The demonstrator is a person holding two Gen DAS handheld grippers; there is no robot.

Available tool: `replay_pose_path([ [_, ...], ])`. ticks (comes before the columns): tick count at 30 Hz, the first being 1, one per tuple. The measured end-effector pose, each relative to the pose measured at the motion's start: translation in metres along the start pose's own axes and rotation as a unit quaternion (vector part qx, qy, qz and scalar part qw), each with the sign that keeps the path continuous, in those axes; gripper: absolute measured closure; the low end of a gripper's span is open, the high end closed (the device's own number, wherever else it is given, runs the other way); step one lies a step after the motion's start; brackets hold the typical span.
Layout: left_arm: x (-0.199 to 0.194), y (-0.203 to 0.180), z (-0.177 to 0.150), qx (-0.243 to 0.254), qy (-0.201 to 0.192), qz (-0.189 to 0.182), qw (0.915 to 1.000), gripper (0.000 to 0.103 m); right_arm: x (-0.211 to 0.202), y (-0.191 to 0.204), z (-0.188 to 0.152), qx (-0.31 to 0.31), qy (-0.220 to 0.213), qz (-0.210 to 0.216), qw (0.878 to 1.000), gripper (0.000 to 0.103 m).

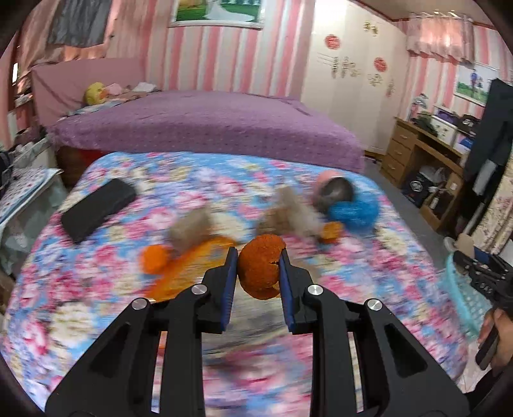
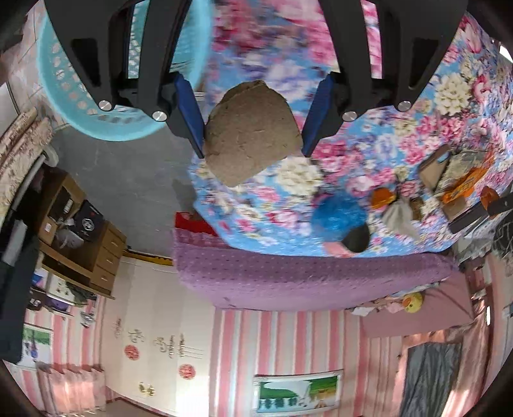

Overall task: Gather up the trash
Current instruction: 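Drop the orange cap and cardboard tube into the blue basket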

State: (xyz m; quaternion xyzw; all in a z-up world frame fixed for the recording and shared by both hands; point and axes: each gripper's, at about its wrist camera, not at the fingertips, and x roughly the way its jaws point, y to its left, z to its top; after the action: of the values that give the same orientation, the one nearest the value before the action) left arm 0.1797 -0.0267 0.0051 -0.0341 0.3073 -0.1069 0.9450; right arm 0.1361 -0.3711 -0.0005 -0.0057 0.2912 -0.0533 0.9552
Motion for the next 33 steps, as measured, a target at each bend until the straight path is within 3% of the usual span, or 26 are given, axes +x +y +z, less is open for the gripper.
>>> replay_pose_path([
  [5,0.009,-0.083,0.003,0.049,-0.011,-0.025,0.9984,0.08,-0.009,-0.046,-0.001,0.021,-0.005,-0.028,0.999,0.044],
  [10,0.021,-0.159,-0.003,0.053,-0.006,-0.079,0.9954,0.08,-0.015,-0.096,-0.015,0.039,0.009,-0.07,0.997,0.044],
  [19,0.049,-0.312,-0.044,0.11,0.032,-0.162,0.9801,0.08,-0.034,-0.19,-0.053,0.094,0.028,-0.136,0.986,0.044],
  [25,0.061,-0.366,-0.065,0.135,0.054,-0.186,0.9717,0.079,-0.039,-0.222,-0.065,0.123,0.024,-0.145,0.981,0.044],
  [26,0.063,-0.371,-0.067,0.139,0.057,-0.187,0.9707,0.077,-0.039,-0.225,-0.067,0.126,0.023,-0.145,0.981,0.044],
  [29,0.068,-0.373,-0.07,0.142,0.066,-0.185,0.9702,0.039,-0.038,-0.233,-0.07,0.136,0.022,-0.147,0.979,0.044],
  [33,0.066,-0.354,-0.065,0.141,0.048,-0.164,0.9752,0.02,-0.042,-0.233,-0.07,0.142,0.013,-0.145,0.979,0.044],
])
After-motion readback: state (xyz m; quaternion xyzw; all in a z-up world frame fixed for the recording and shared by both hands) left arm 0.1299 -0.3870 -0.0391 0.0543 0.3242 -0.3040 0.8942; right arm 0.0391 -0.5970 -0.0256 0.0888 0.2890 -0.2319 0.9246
